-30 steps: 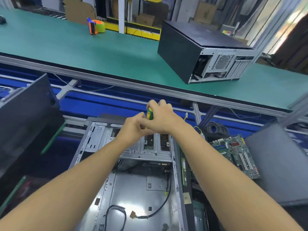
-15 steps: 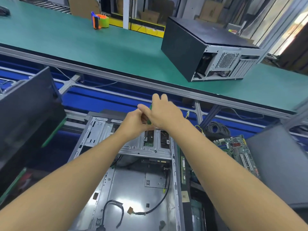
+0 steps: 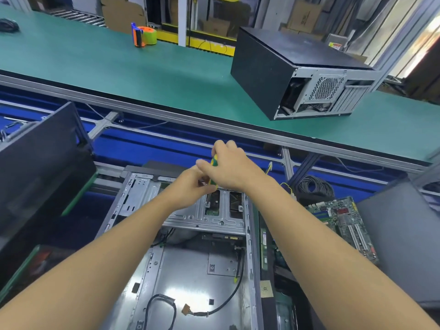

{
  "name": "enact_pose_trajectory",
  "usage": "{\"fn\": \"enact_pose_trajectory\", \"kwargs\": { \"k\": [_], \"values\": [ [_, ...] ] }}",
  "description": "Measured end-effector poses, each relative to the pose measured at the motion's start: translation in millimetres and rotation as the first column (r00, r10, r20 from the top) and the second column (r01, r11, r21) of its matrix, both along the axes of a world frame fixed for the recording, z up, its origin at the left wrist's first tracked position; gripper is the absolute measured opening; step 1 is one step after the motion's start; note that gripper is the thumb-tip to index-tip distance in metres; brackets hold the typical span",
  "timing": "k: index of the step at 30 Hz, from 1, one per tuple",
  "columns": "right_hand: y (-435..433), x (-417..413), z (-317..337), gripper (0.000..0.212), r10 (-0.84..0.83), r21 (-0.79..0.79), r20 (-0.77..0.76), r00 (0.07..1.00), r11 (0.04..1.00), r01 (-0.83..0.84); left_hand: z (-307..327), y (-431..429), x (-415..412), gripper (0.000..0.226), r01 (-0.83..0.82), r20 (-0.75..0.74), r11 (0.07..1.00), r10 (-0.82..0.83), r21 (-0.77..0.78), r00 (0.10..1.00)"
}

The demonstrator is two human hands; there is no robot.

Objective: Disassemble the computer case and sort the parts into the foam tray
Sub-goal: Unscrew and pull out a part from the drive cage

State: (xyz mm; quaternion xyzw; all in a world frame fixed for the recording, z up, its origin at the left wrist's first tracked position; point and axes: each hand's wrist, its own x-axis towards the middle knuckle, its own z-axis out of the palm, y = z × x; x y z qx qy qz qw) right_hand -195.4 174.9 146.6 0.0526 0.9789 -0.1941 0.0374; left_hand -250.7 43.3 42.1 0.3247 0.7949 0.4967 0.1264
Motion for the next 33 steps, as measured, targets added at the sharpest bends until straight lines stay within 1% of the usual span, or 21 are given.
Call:
{"fn": "enact_pose_trajectory", "kwargs": {
  "k": [1,2,4,5,7,8,10,12,13,14,15,16,17,19,21,23,25,27,29,31,33],
  "values": [
    [-1.4,0.7,-0.4,0.049,-0.046,0.098,-0.051,0.998,0.994,0.051,0.2,2.9,0.6,0.019,-0.004,-0.024,1.000,0.004,-0.022,1.000],
    [-2.4,0.2,0.0,0.051,-0.078,0.176,-0.091,0.993,0.980,0.093,1.1,5.8,1.6,0.018,-0.024,-0.061,0.999,0.021,-0.047,0.998],
    [-2.4,-1.2,2.0,0.037,-0.062,0.194,-0.107,0.992,0.978,0.082,2.3,10.8,3.7,0.029,-0.072,-0.102,0.995,0.064,-0.070,0.993],
    [-2.1,-2.1,2.6,0.028,-0.018,0.144,-0.101,0.995,0.989,0.033,2.2,11.9,4.2,0.032,-0.086,-0.084,0.995,0.081,-0.055,0.993],
    [-0.6,-2.9,4.4,0.016,0.091,0.022,-0.074,0.993,0.996,-0.090,2.0,8.4,4.9,0.033,-0.078,0.037,0.996,0.076,0.042,0.996],
    [0.1,-2.5,5.6,0.017,0.142,-0.030,-0.047,0.989,0.989,-0.144,1.9,5.0,4.9,0.031,-0.053,0.115,0.992,0.040,0.111,0.993],
    [-0.2,-2.2,10.1,0.031,0.198,-0.137,0.025,0.980,0.972,-0.193,3.2,-2.7,2.7,0.027,-0.006,0.193,0.986,-0.026,0.165,0.981],
    [0.8,-2.3,11.5,0.042,0.199,-0.225,0.090,0.976,0.958,-0.175,6.2,-7.7,1.1,0.028,0.036,0.183,0.990,-0.061,0.137,0.981],
    [0.9,-1.4,10.8,0.039,0.198,-0.235,0.098,0.975,0.957,-0.171,7.6,-8.1,0.4,0.032,0.039,0.154,0.993,-0.056,0.115,0.986],
    [0.0,-0.4,9.4,0.034,0.187,-0.195,0.083,0.979,0.966,-0.168,8.6,-7.4,-0.4,0.032,0.016,0.110,0.996,-0.025,0.086,0.994],
    [-1.2,0.2,6.9,0.035,0.155,-0.096,0.047,0.987,0.984,-0.150,8.3,-5.4,-1.0,0.025,-0.023,0.062,0.998,0.019,0.053,0.998],
    [-2.0,0.9,4.1,0.045,0.102,0.033,0.006,0.995,0.994,-0.102,8.5,-2.4,-0.7,0.017,-0.062,0.024,0.998,0.061,0.020,0.998],
    [-3.4,1.3,2.3,0.055,0.040,0.143,-0.035,0.999,0.989,-0.035,8.2,1.6,-0.1,0.016,-0.096,-0.012,0.995,0.096,-0.017,0.995],
    [-5.1,0.5,-0.1,0.061,-0.037,0.257,-0.071,0.997,0.965,0.054,7.2,8.9,0.6,0.024,-0.129,-0.051,0.989,0.126,-0.078,0.991],
    [-4.7,-0.9,-1.3,0.051,-0.024,0.252,-0.052,0.998,0.967,0.036,8.2,9.8,0.6,0.023,-0.083,-0.020,0.994,0.081,-0.070,0.996],
    [-2.5,-2.2,-0.9,0.032,0.023,0.144,-0.031,0.999,0.989,-0.018,8.8,2.6,0.3,0.024,0.011,0.058,1.000,-0.010,-0.002,0.998],
    [1.0,-4.1,2.4,0.014,0.072,0.010,0.023,0.997,0.997,-0.072,7.5,-6.2,-1.4,0.025,0.033,0.101,0.999,-0.036,0.036,0.994],
    [2.5,-6.1,7.7,0.019,0.107,-0.103,0.101,0.989,0.990,-0.096,4.4,-9.7,-1.8,0.022,0.000,0.110,0.999,-0.003,0.036,0.994],
    [0.6,-6.1,7.8,0.023,0.109,-0.156,0.119,0.987,0.984,-0.090,1.2,-8.3,-1.5,0.020,-0.047,0.116,0.999,0.044,0.025,0.992],
    [-3.4,-4.8,3.5,0.033,0.059,-0.053,0.061,0.996,0.997,-0.056,0.2,-4.3,0.0,0.022,-0.076,0.079,0.997,0.077,-0.014,0.994],
    [-6.9,-3.9,-0.3,0.056,-0.040,0.159,-0.024,0.999,0.986,0.043,1.0,0.6,1.0,0.019,-0.094,-0.001,0.994,0.094,-0.052,0.996]
  ]
}}
